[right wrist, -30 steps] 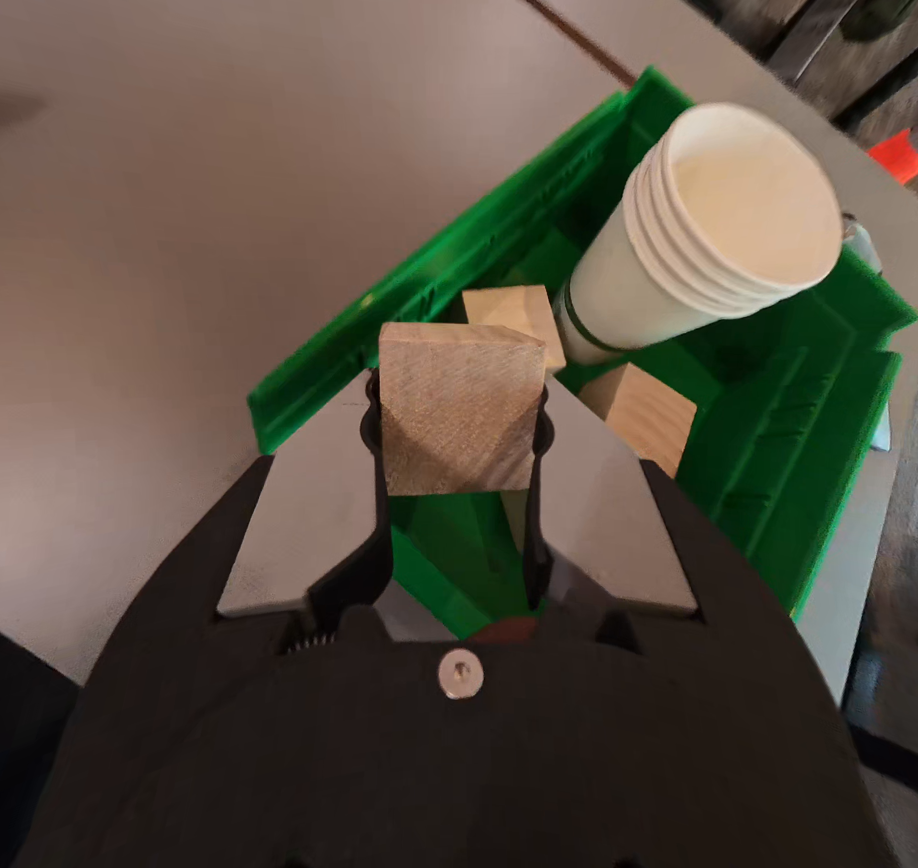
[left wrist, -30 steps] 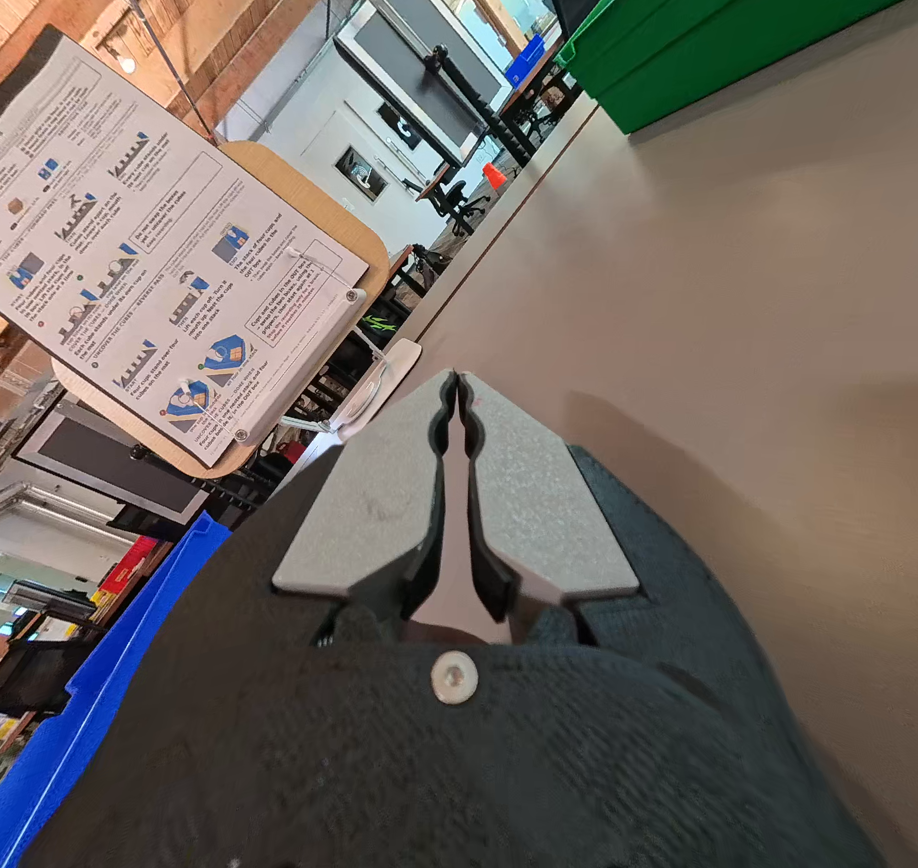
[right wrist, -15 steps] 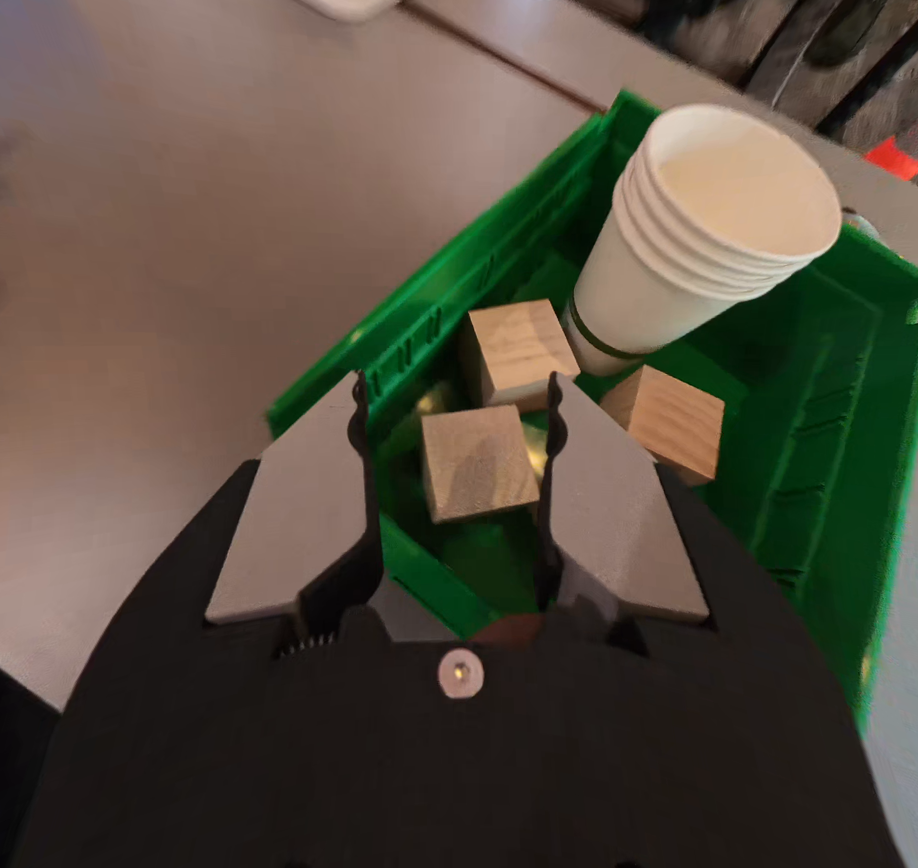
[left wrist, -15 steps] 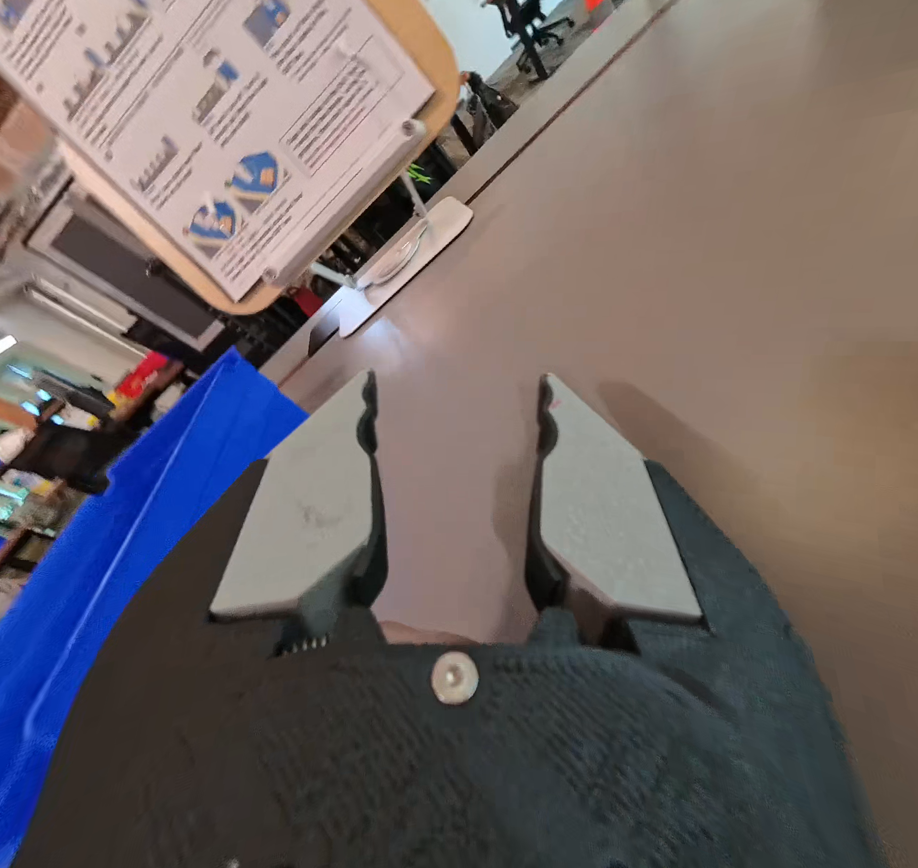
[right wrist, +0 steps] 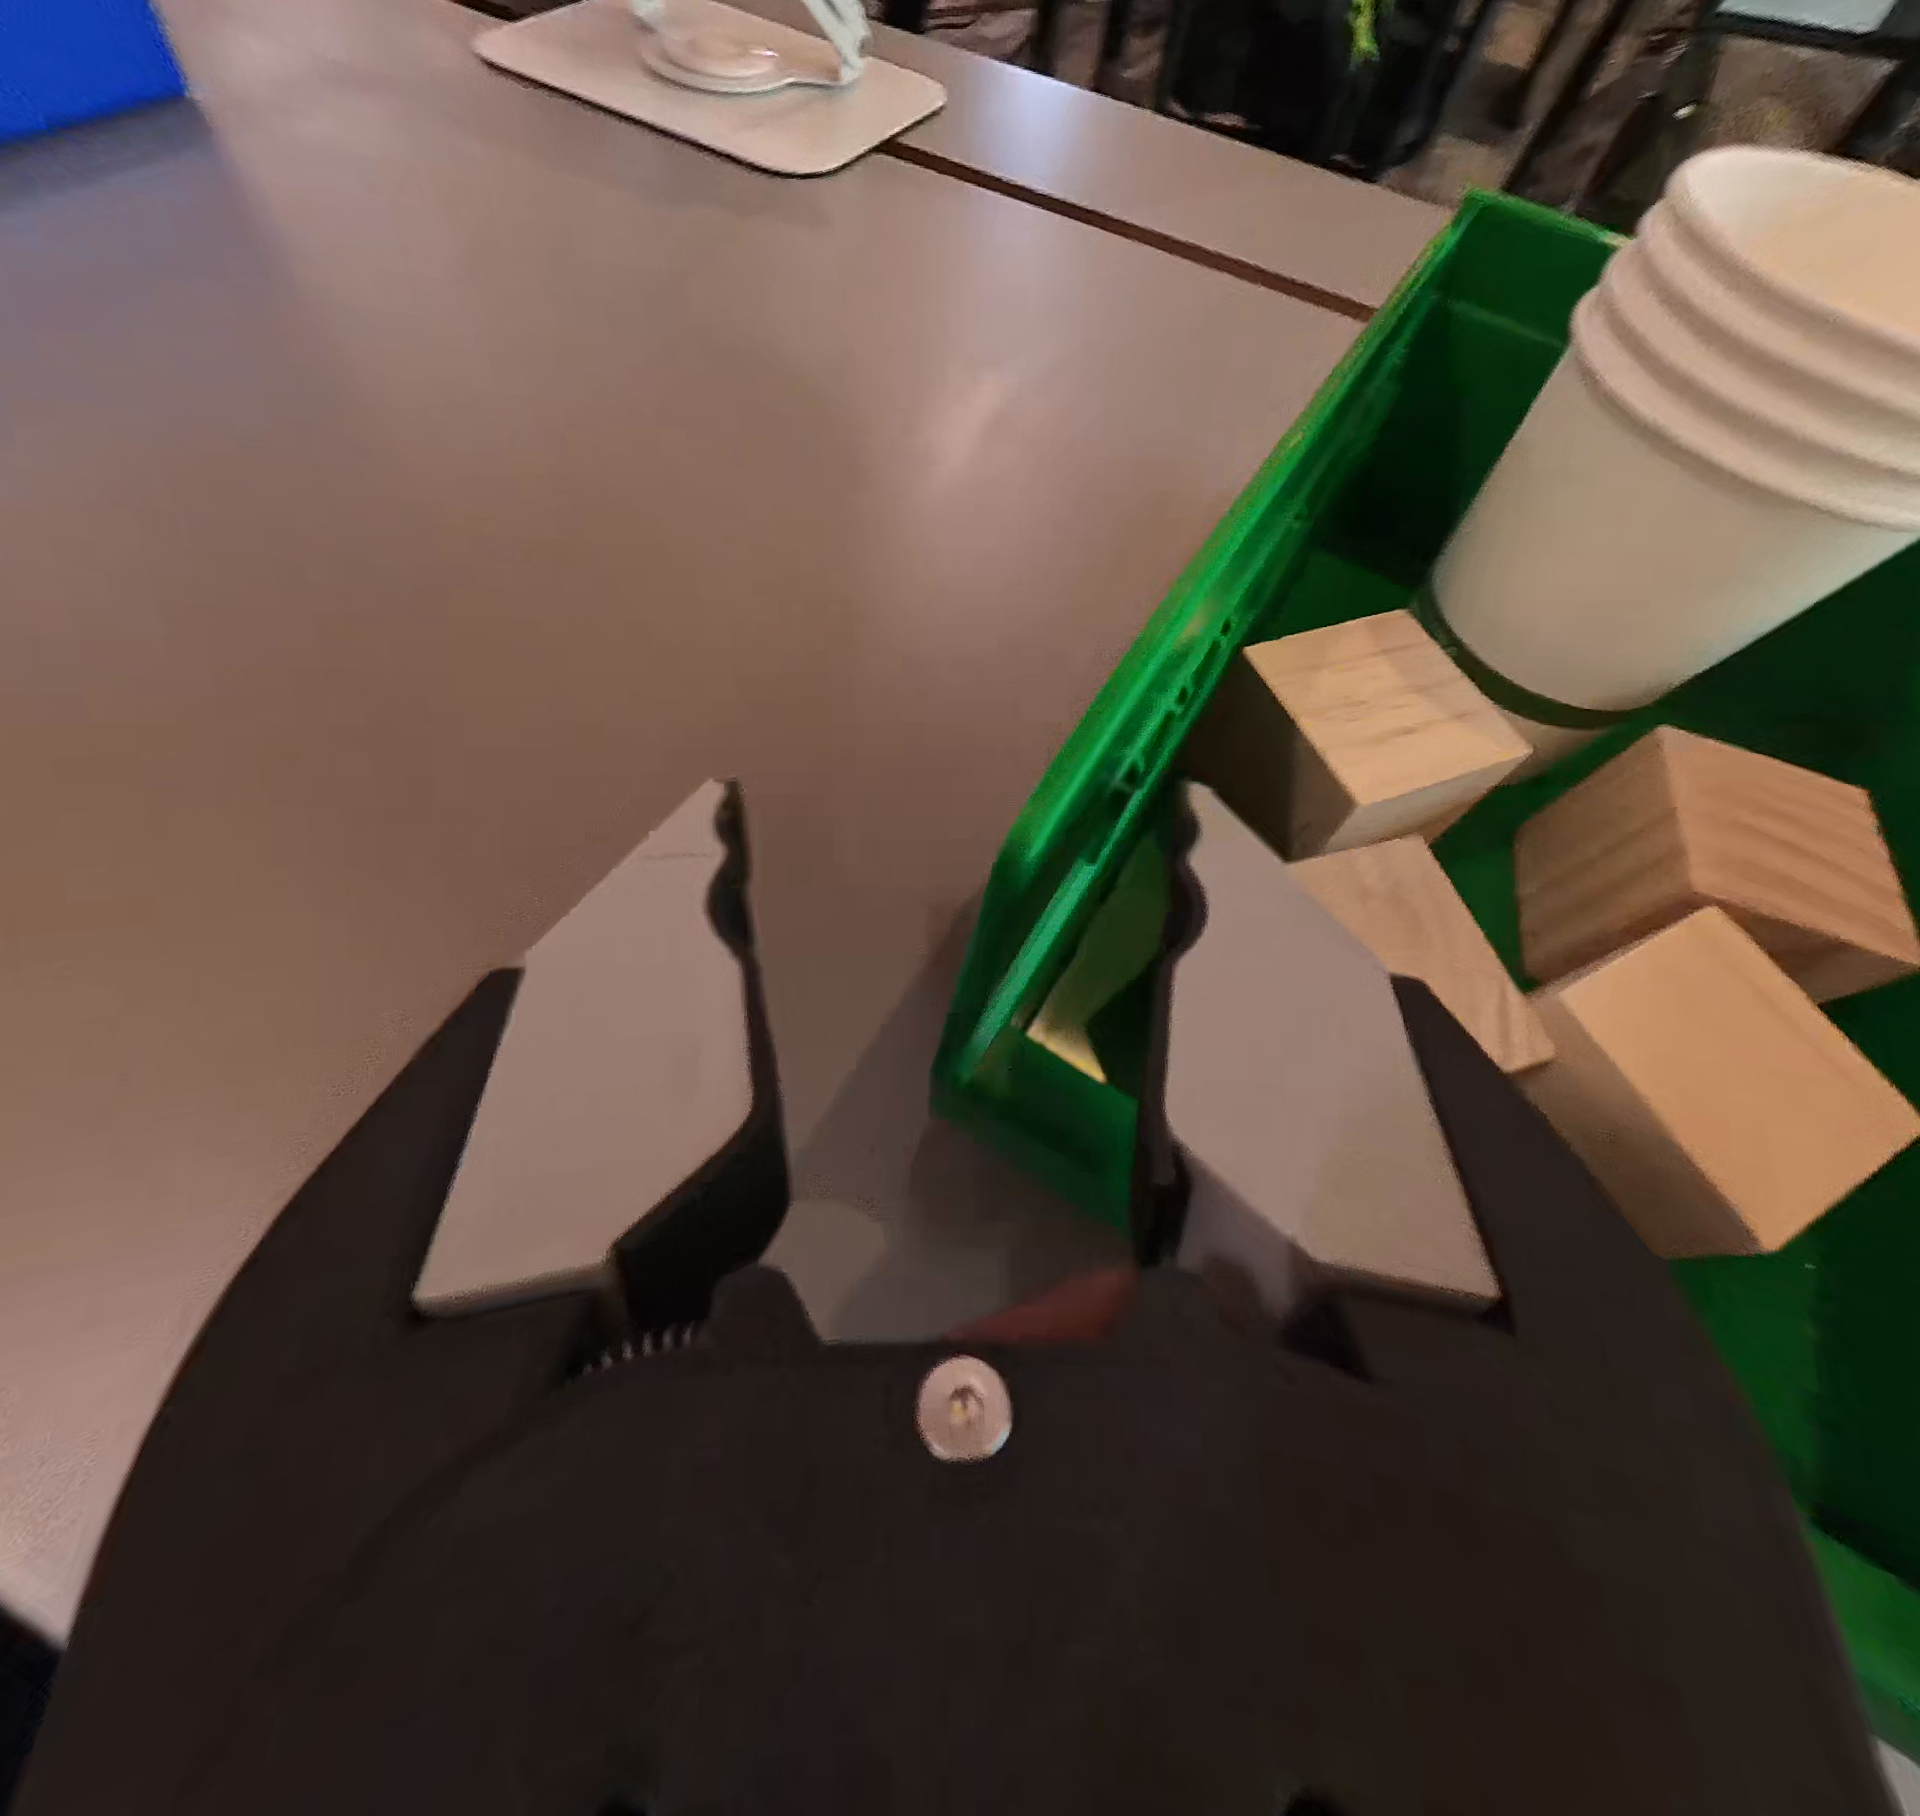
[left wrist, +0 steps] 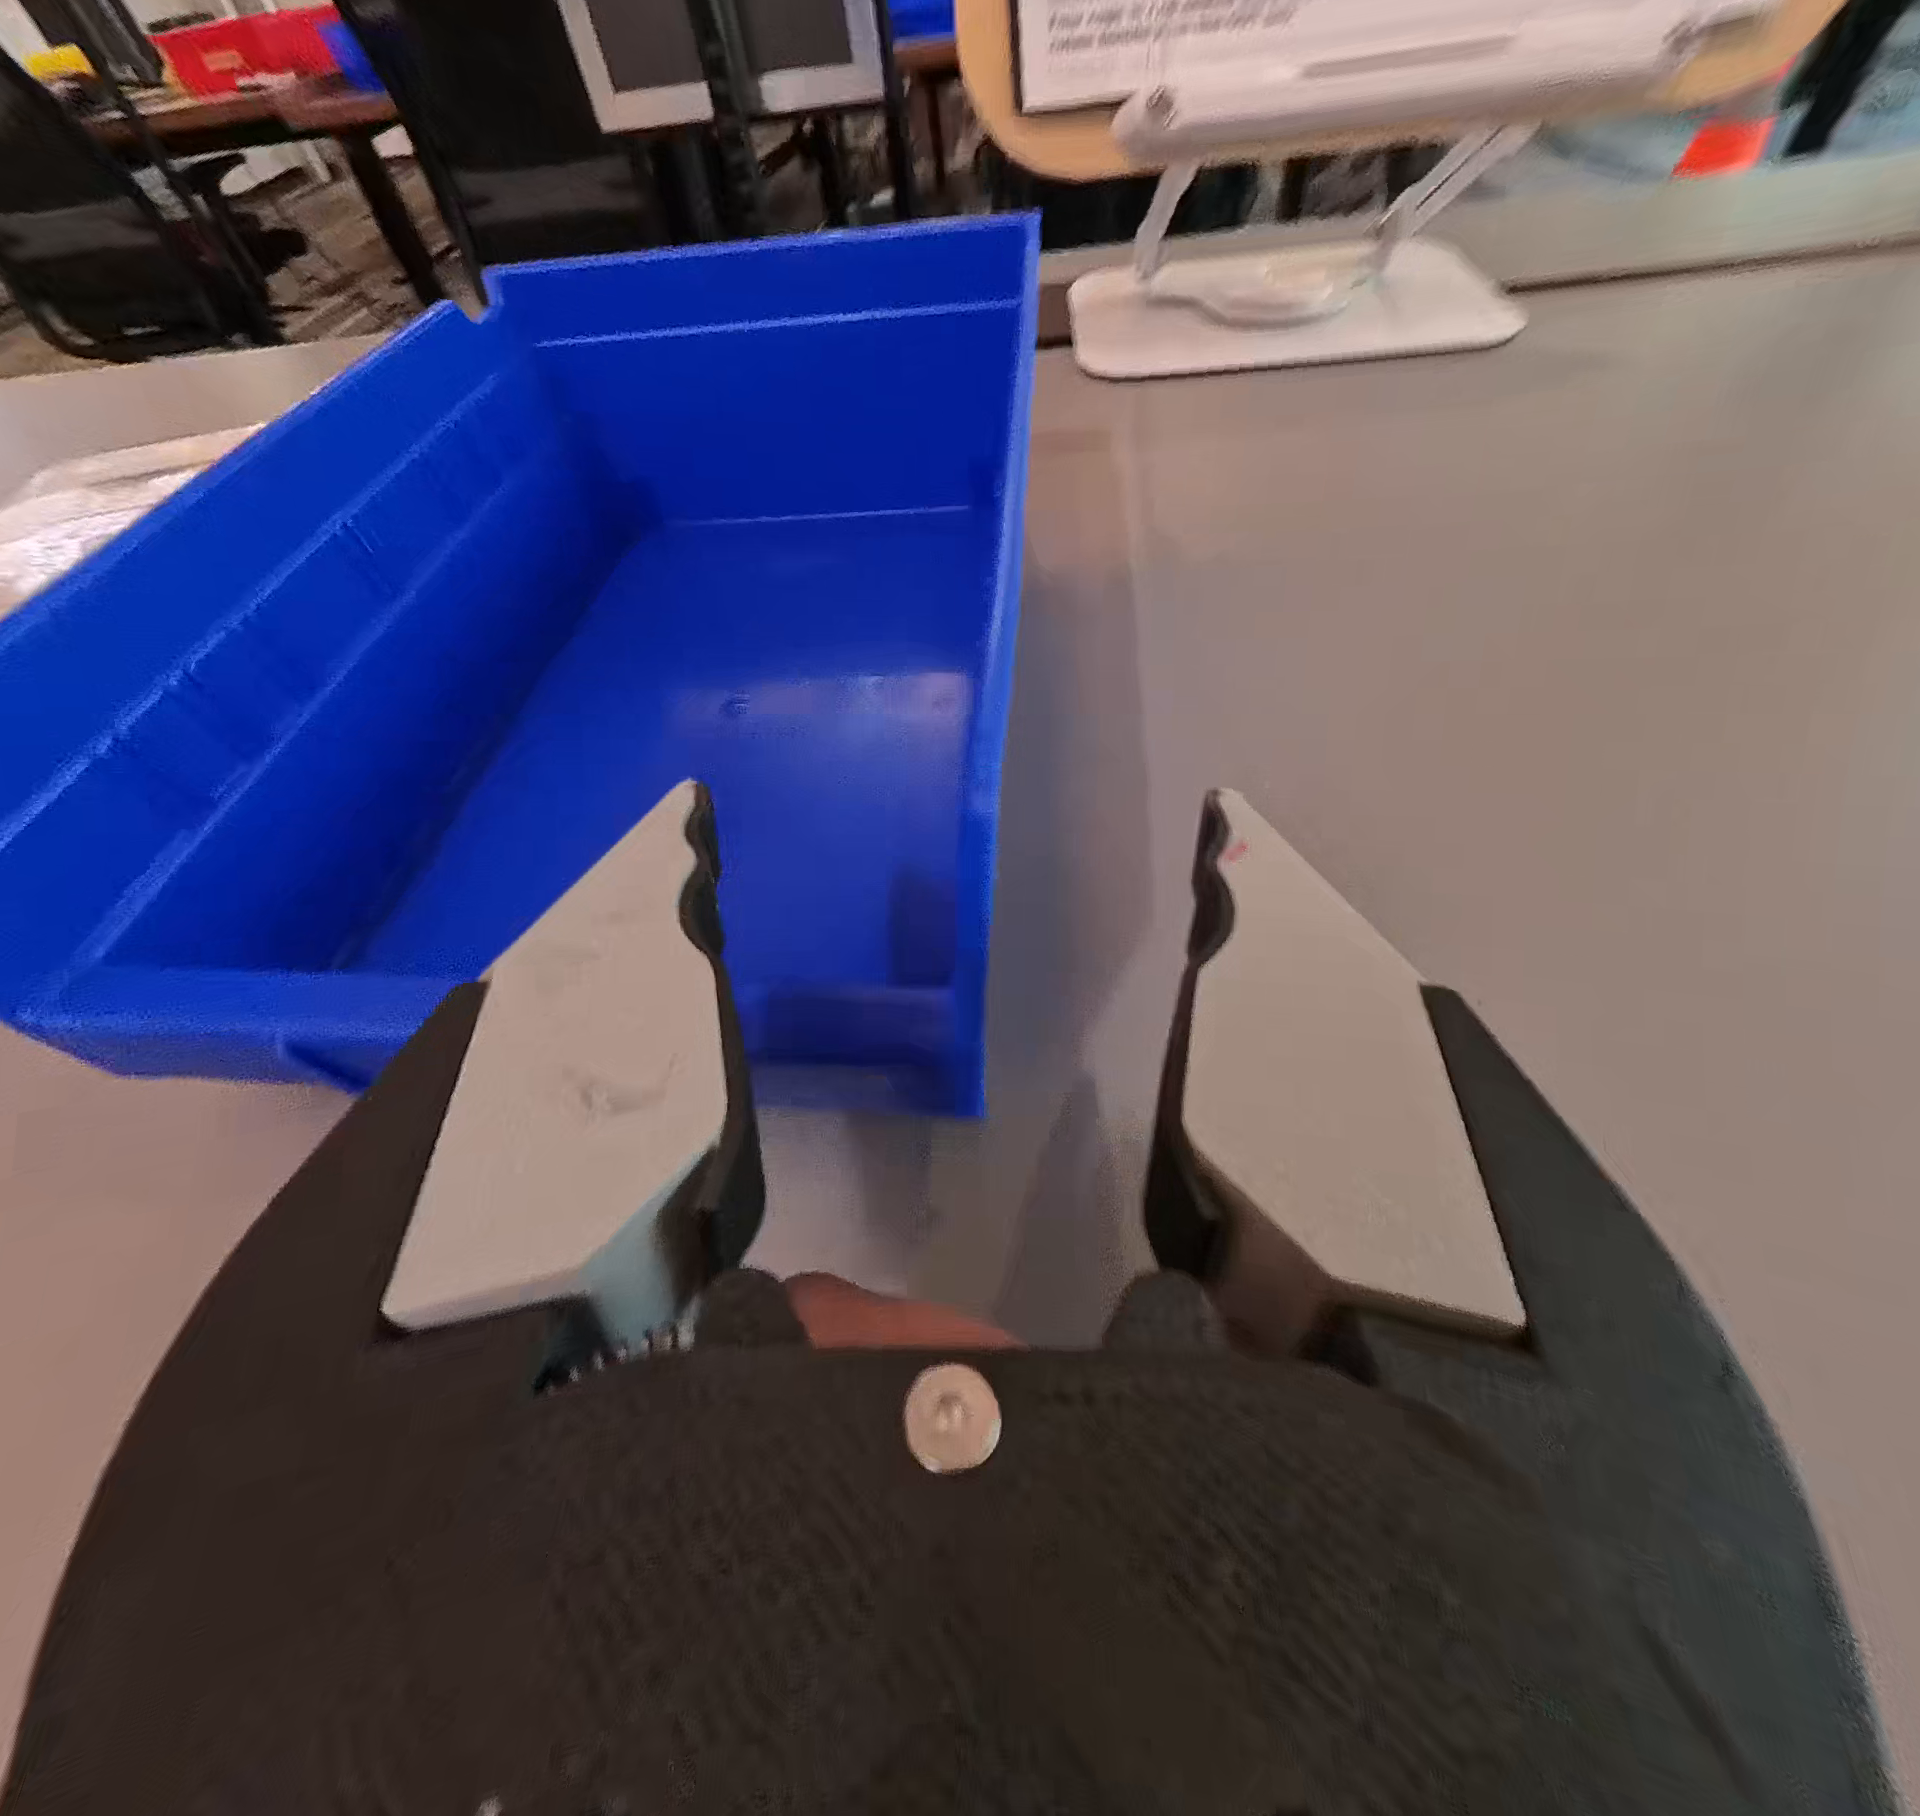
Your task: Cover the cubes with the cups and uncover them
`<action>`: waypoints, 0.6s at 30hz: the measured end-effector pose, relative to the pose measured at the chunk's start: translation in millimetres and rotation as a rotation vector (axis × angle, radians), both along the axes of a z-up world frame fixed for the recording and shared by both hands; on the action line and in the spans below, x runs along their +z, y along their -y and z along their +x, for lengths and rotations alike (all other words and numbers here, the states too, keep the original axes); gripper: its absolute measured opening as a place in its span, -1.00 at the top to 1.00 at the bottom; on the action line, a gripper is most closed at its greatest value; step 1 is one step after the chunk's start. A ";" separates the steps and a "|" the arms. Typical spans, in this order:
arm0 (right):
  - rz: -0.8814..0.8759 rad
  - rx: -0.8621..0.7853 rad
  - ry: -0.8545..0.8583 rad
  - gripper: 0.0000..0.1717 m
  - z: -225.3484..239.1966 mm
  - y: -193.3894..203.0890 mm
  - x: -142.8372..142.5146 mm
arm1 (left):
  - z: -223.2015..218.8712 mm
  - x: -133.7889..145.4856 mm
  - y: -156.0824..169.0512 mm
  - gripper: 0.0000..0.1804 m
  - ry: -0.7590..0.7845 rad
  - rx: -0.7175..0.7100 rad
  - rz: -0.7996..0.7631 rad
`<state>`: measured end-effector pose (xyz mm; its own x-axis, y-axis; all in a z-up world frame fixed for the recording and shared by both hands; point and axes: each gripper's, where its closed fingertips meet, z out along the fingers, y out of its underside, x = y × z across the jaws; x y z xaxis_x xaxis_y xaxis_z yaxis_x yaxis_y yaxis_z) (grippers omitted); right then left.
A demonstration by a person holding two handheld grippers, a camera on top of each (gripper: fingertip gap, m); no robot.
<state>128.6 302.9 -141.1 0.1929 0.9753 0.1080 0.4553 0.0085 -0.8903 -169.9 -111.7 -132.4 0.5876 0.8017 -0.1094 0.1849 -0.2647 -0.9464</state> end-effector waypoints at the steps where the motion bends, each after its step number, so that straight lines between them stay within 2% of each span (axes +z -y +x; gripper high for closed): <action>1: 0.024 -0.025 0.006 0.32 -3.0 -5.1 0.4 | -11.2 -5.6 -2.1 0.04 -0.001 0.015 -0.062; 3: 0.094 -0.092 0.037 0.64 -5.6 -20.3 -1.4 | -26.1 -11.0 -6.1 0.63 -0.051 -0.008 -0.230; 4: 0.128 -0.105 0.049 0.67 -6.2 -24.8 -2.1 | -25.8 -11.3 -12.7 0.87 -0.049 -0.054 -0.276; 5: 0.132 -0.113 0.052 0.69 -6.7 -25.7 -2.1 | -26.4 -10.7 -13.8 0.93 -0.017 -0.051 -0.281; 7: 0.111 -0.130 0.039 0.74 -6.5 -23.7 -1.0 | -18.6 -9.0 -20.5 0.96 0.055 -0.122 -0.202; 11: 0.056 -0.088 0.012 0.77 -15.6 12.1 1.6 | -3.2 3.7 -10.9 0.95 0.025 -0.143 -0.157; 18: 0.012 0.092 -0.020 0.74 -74.7 155.1 4.3 | 37.3 65.5 32.4 0.93 -0.043 -0.135 0.070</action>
<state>53.9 147.8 -136.8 0.1051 0.9875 0.1172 0.4344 0.0604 -0.8987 -132.6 -144.1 -66.9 0.6868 0.7220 -0.0833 0.1112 -0.2177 -0.9697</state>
